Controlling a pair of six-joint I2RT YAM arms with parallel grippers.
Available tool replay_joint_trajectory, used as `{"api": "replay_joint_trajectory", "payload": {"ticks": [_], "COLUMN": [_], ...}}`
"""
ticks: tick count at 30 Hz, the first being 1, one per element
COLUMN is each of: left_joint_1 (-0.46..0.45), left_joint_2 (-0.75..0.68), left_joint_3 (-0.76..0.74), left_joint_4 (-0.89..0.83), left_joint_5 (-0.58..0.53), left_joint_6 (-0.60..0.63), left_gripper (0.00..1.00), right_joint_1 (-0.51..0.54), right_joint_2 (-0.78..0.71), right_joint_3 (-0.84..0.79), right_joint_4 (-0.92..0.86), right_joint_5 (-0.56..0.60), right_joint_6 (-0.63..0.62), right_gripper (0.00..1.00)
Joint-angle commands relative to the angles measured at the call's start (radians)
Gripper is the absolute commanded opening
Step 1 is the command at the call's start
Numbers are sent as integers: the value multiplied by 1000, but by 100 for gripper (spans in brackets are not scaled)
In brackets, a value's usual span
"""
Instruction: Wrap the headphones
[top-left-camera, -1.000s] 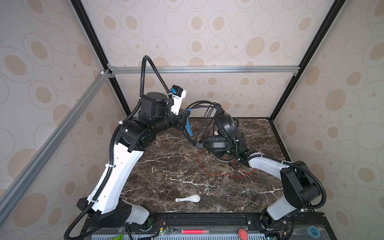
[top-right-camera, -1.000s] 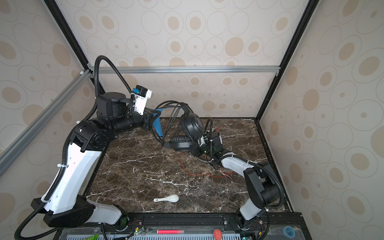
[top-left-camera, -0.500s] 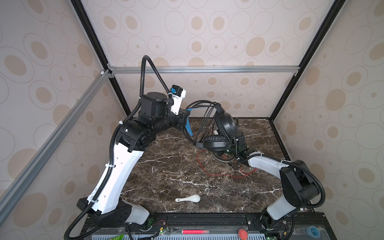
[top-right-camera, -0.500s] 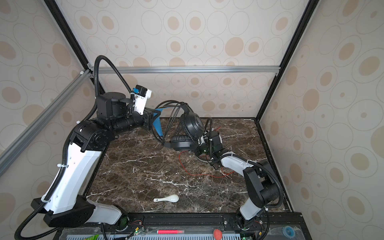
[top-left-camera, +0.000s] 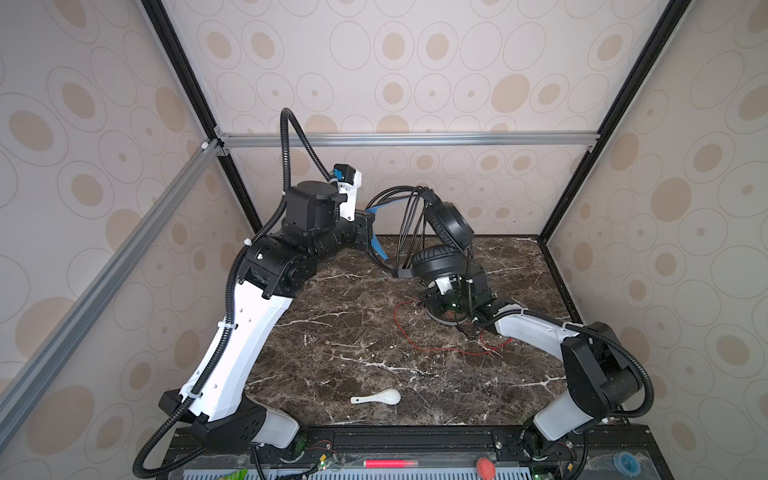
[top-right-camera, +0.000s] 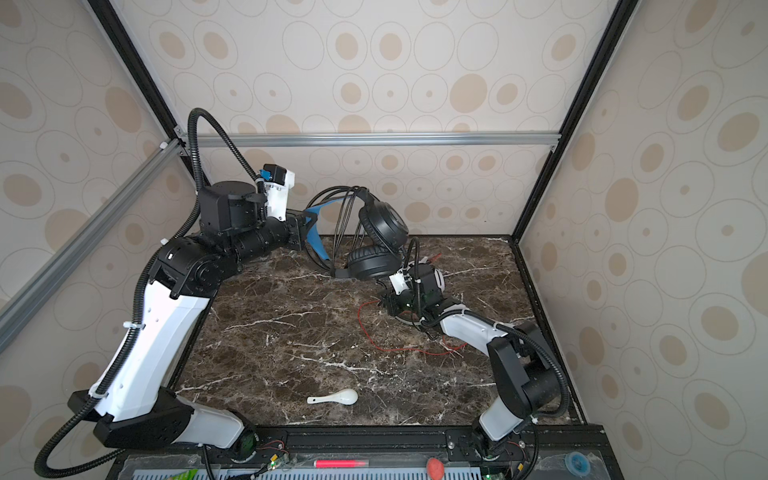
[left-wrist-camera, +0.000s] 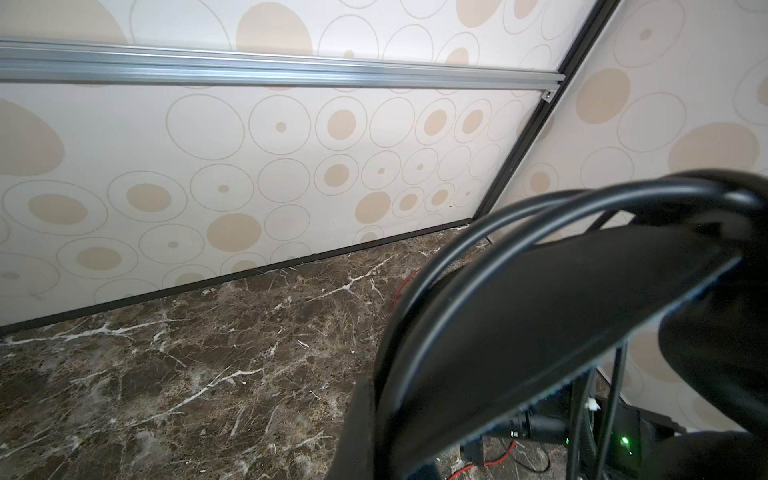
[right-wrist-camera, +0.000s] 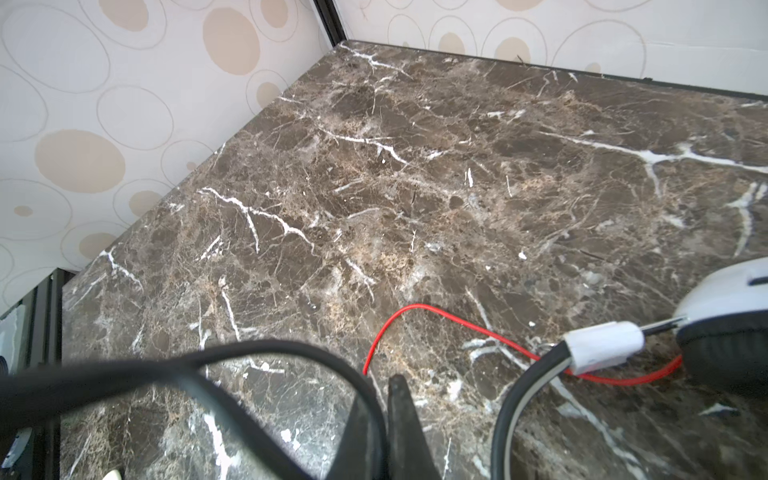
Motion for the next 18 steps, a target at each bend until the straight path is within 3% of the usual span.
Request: {"api": "replay_joint_trajectory", "payload": {"ticks": [1, 18], "left_joint_1": [12, 19], "left_joint_2": [-3, 57], "left_joint_3": [25, -31], "left_joint_4": [151, 290], "left_joint_5": [-74, -216], "left_joint_6": [-118, -322], "left_gripper": [0, 0], "right_joint_1": [44, 251], "right_joint_2": [-57, -209], "right_joint_3": [-22, -83], "right_joint_4": [-56, -198], "right_joint_5": [77, 375], "right_joint_6": [-32, -81], "right_gripper": [0, 0]}}
